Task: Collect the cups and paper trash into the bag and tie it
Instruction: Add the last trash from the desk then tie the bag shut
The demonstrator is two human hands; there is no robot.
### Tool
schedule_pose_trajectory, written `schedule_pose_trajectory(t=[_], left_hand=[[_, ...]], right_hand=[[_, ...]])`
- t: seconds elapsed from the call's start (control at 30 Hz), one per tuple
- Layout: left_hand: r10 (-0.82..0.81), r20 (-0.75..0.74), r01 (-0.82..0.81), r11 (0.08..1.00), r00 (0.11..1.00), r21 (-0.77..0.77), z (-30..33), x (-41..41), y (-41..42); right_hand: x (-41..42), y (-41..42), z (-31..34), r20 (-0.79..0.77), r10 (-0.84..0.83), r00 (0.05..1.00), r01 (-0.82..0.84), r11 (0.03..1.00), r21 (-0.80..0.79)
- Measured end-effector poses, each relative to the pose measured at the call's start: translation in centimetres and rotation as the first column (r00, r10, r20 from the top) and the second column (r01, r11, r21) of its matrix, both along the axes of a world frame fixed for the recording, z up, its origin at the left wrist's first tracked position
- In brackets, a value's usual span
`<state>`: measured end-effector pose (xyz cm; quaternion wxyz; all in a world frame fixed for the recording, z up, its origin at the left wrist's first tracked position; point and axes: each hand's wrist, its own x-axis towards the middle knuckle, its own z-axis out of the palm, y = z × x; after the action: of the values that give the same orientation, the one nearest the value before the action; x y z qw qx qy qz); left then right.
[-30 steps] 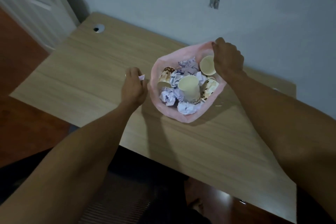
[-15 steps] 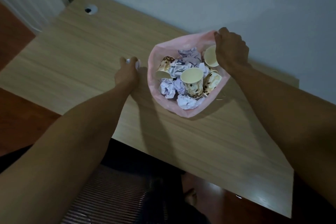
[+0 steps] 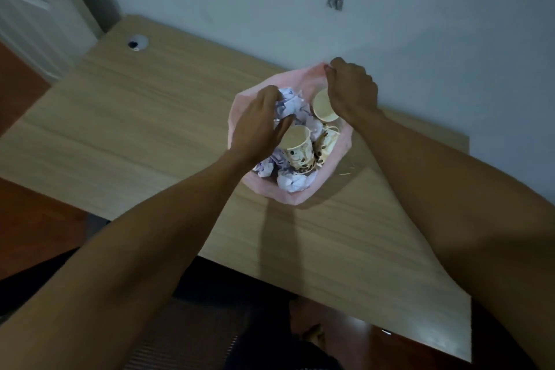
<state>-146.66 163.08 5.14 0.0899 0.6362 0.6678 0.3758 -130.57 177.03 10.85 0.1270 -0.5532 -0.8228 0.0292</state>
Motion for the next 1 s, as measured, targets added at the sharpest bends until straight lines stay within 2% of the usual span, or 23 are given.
schedule_pose_trajectory(t=[0.1,0.2,0.27,0.33,0.4,0.47,0.53,0.57,0.63,0.73,0.83,1.0], left_hand=[[0.043,-0.071,-0.048,0.995,0.997,-0.083,-0.1,0.2,1.4],[0.139,-0.233,-0.128,0.99,0.963,0.059,-0.1,-0.4,1.0],[0.203,-0.251,-0.189,0.979,0.947,0.079,-0.5,-1.4,0.6],[0.254,-0.236,-0.259,0.966,0.938,0.009,-1.1,-2.2,0.3],[0.314,-0.162,-0.327,0.943,0.936,-0.058,-1.4,-3.0,0.2],[0.348,0.029,-0.34,0.928,0.937,-0.151,-1.2,-3.7,0.1],[0.374,0.232,-0.299,0.906,0.898,-0.301,-1.1,-4.3,0.0],[0.394,0.284,-0.277,0.885,0.874,-0.374,-1.1,-4.6,-0.1],[0.418,0.313,-0.252,0.854,0.853,-0.454,-1.3,-5.0,-0.3],[0.437,0.265,-0.286,0.84,0.859,-0.46,-1.5,-5.2,0.0],[0.453,0.223,-0.341,0.849,0.863,-0.404,-0.6,-5.1,0.4],[0.48,0.153,-0.404,0.841,0.864,-0.36,1.6,-5.3,0.9]], right_hand=[[0.2,0.2,0.1,0.009,0.018,1.0,-0.018,1.0,-0.011],[0.3,0.5,0.1,0.001,0.026,1.0,-0.026,1.0,-0.014],[0.4,0.5,0.1,-0.012,0.024,1.0,-0.024,1.0,-0.019],[0.5,0.7,0.1,-0.02,0.021,1.0,-0.021,1.0,-0.021],[0.6,0.8,0.2,-0.029,0.017,0.999,-0.018,1.0,-0.021],[0.7,0.9,0.2,-0.063,0.005,0.998,-0.008,0.999,-0.033],[0.7,1.0,-0.1,-0.143,-0.028,0.989,0.017,0.997,-0.075],[0.8,1.0,-0.2,-0.192,-0.057,0.98,0.036,0.993,-0.109],[1.2,0.7,-0.4,-0.273,-0.116,0.955,0.071,0.983,-0.17],[1.8,0.5,0.0,-0.332,-0.178,0.926,0.096,0.964,-0.249],[2.3,0.6,0.8,-0.241,-0.209,0.948,0.115,0.928,-0.355],[4.4,1.0,1.6,0.102,-0.158,0.982,0.187,0.866,-0.463]])
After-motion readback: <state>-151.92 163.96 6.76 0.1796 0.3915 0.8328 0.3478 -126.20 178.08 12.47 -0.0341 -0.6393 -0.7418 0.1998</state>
